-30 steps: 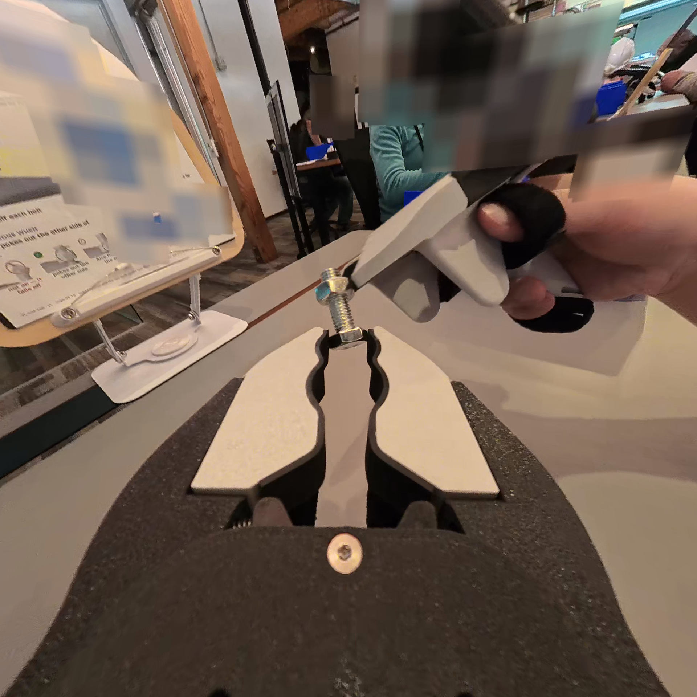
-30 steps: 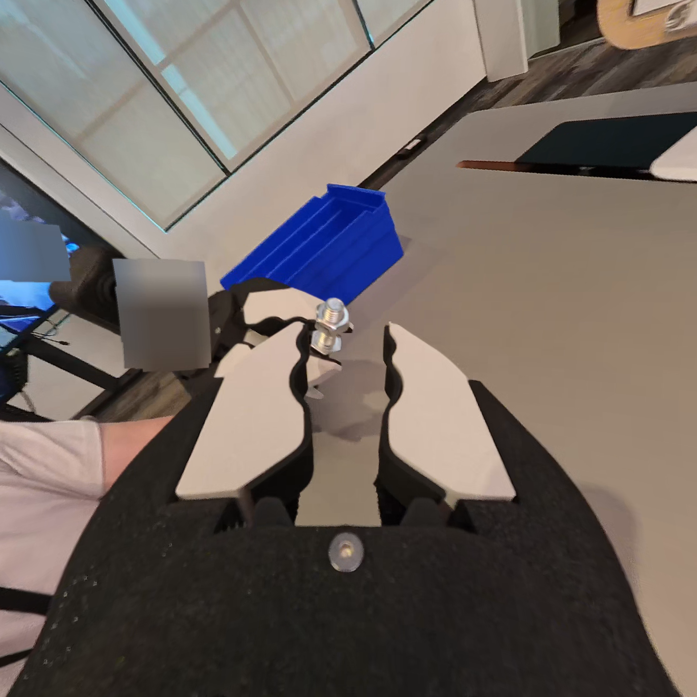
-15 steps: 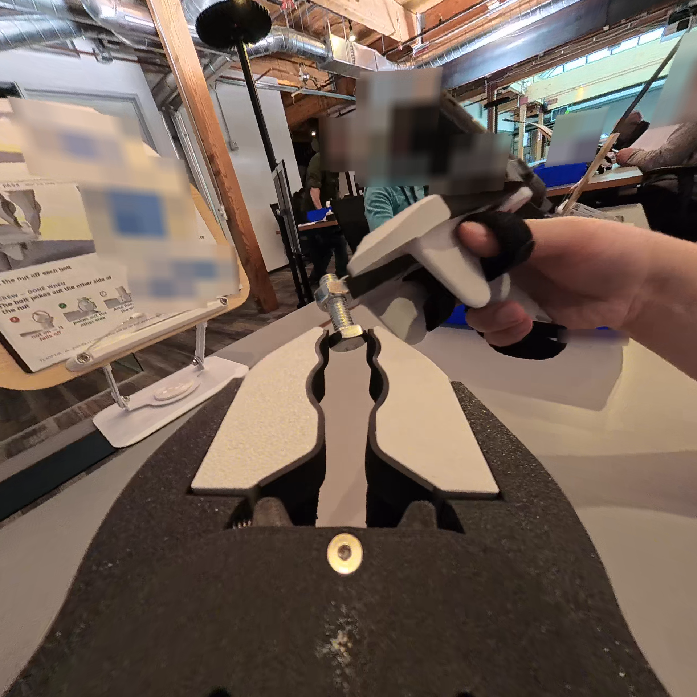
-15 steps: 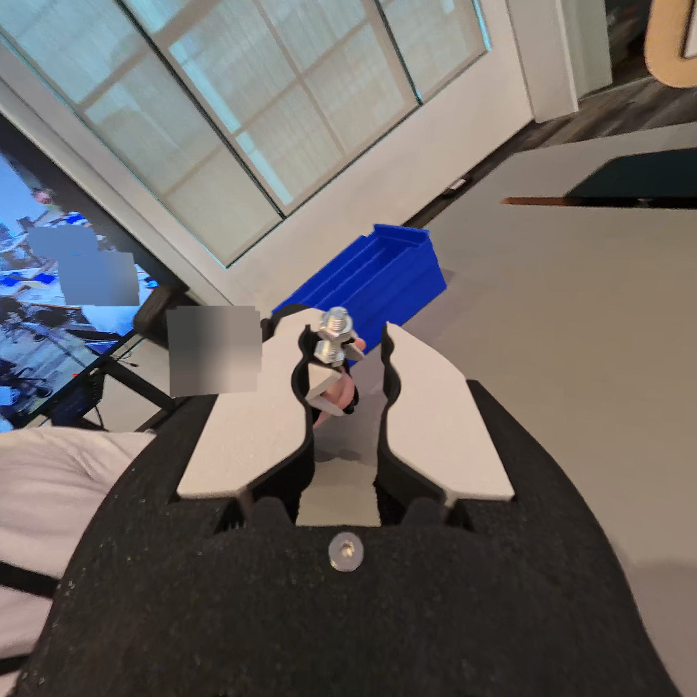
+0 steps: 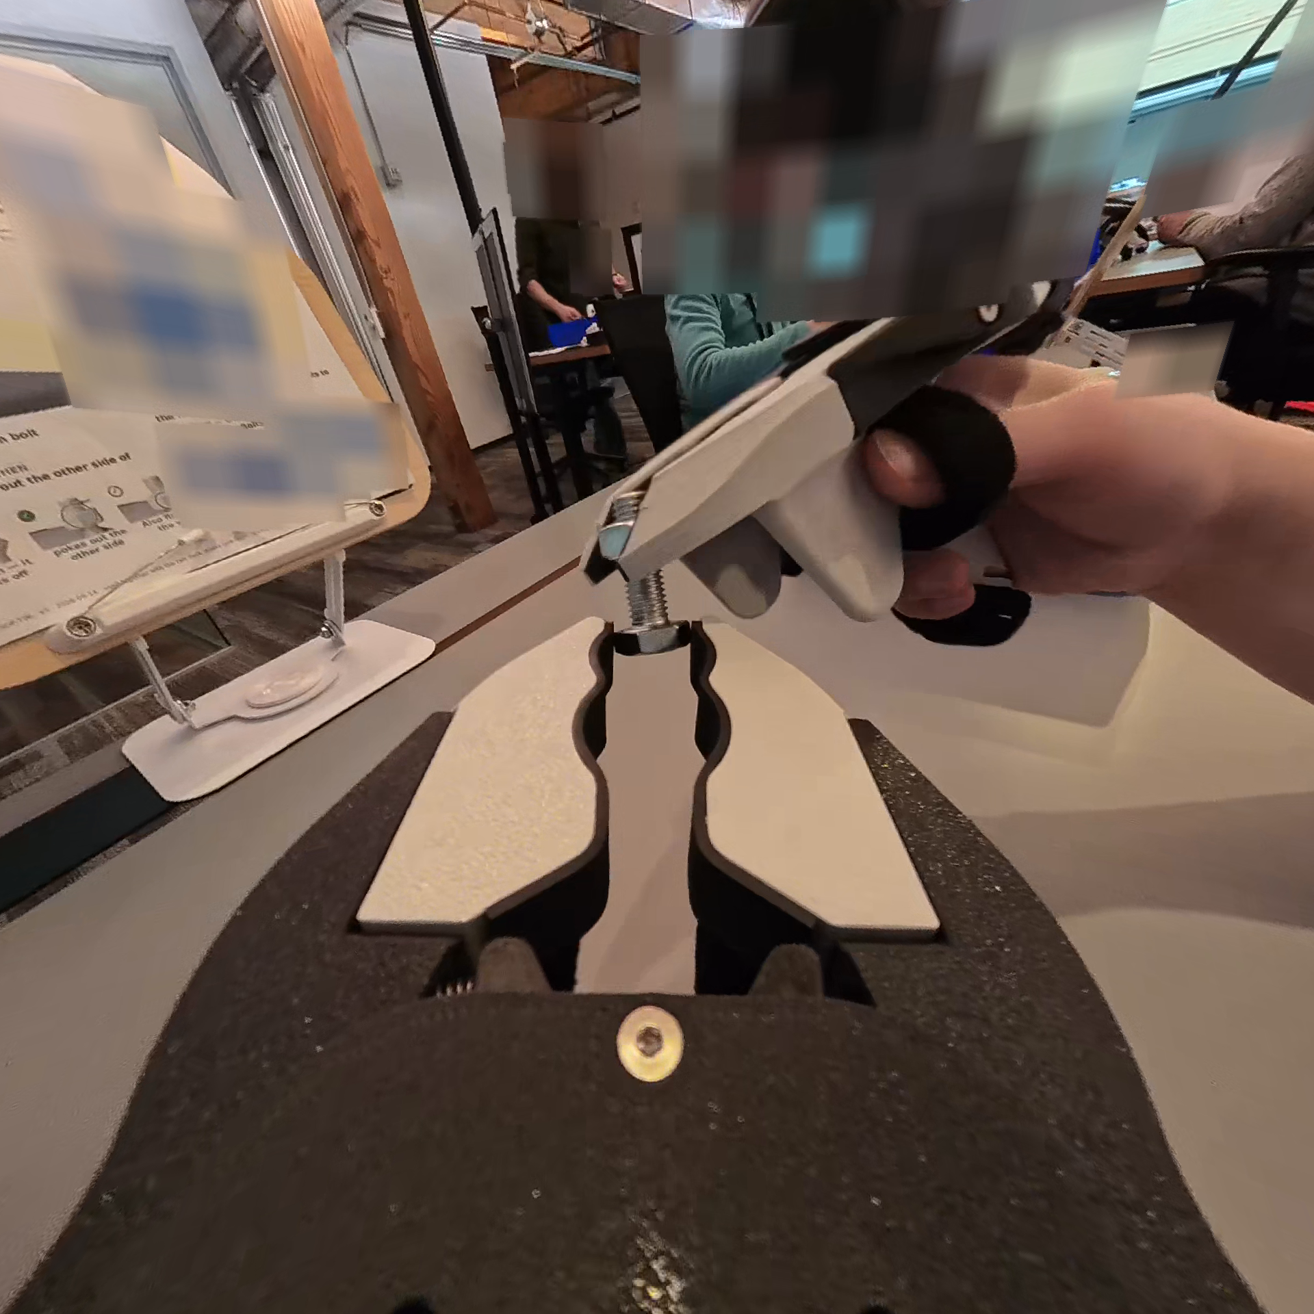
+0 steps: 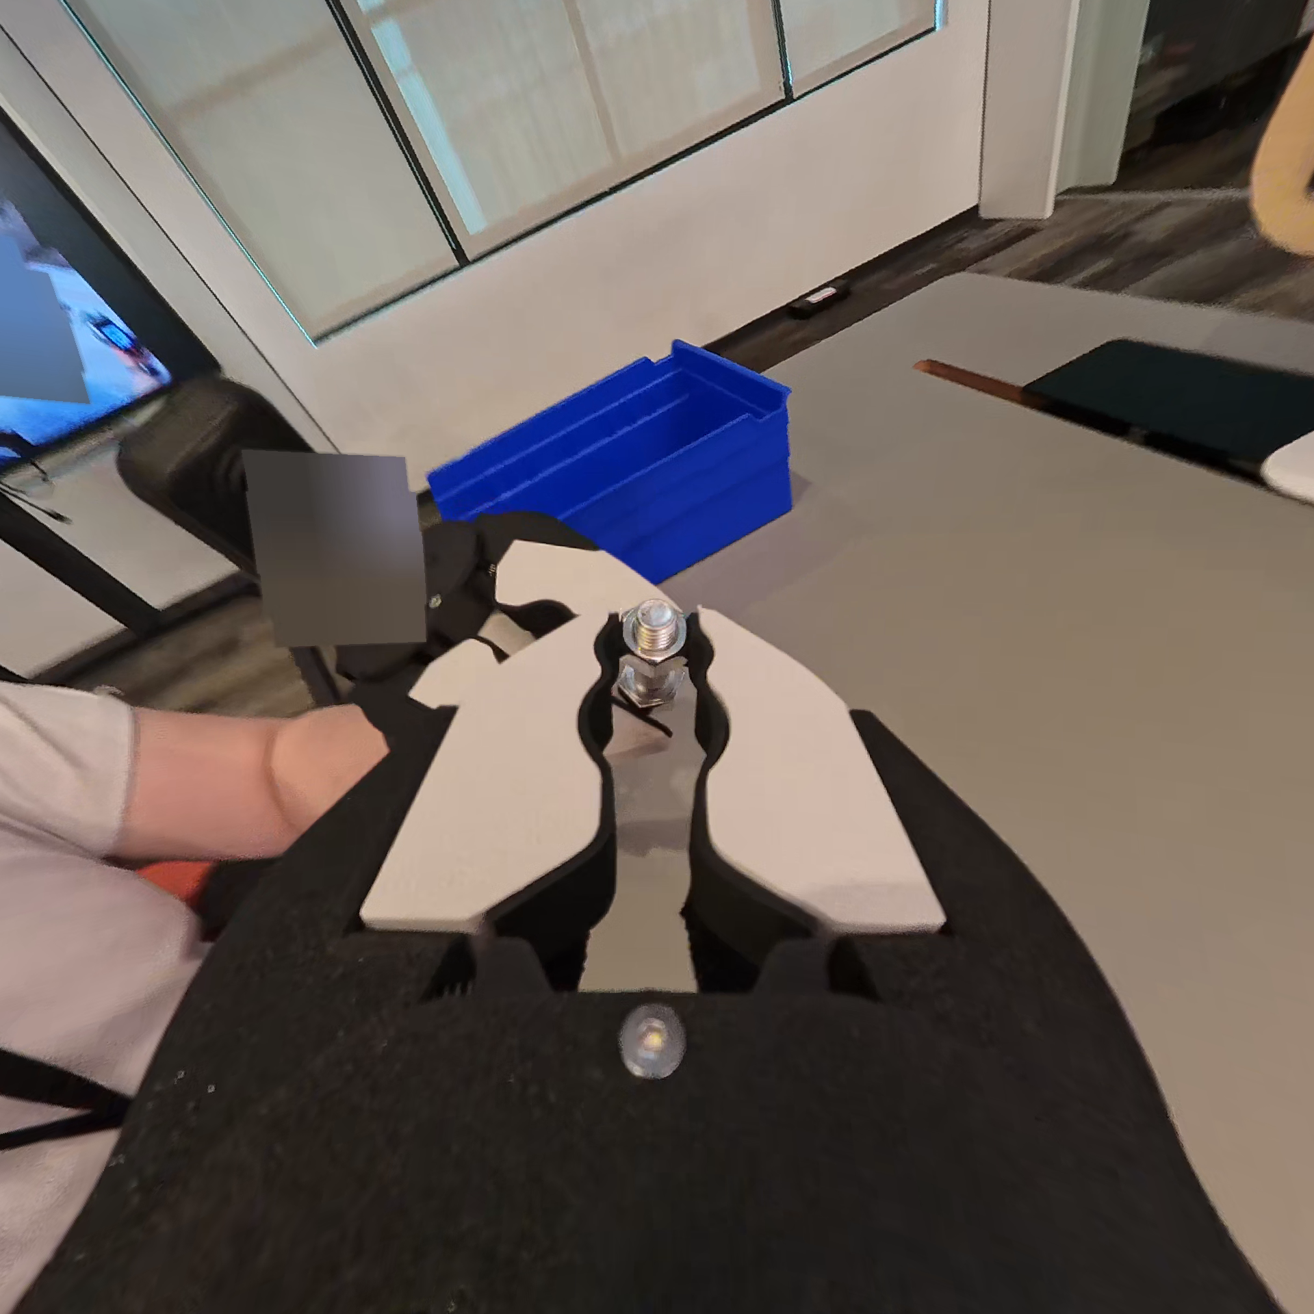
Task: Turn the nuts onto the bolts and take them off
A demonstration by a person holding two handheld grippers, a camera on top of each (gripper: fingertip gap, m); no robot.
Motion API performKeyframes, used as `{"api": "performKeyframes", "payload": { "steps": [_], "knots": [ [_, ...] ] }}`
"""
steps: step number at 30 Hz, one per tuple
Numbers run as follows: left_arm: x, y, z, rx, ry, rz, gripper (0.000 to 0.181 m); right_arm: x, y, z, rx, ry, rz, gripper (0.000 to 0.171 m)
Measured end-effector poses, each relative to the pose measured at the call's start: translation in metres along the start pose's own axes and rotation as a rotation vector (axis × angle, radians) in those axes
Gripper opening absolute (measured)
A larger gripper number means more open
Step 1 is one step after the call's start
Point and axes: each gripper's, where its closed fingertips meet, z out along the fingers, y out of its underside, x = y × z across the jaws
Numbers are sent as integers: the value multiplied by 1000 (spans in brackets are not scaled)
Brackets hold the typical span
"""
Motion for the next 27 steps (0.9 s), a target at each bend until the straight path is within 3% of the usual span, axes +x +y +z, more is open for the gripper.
{"api": "performKeyframes", "payload": {
  "steps": [6,17,25,27],
  "knots": [
    [-2,1,0,-8,10,-19,30,-1,3,0,-70,64,-176,17],
    [10,6,2,-39,105,-66,23,-10,8,-4,-115,54,-314,17],
    [9,5,1,-41,95,-53,18,-8,5,-7,-105,61,-266,18],
    [4,5,1,-39,53,-26,18,-2,-3,-16,-62,115,-192,38]
  ]
}}
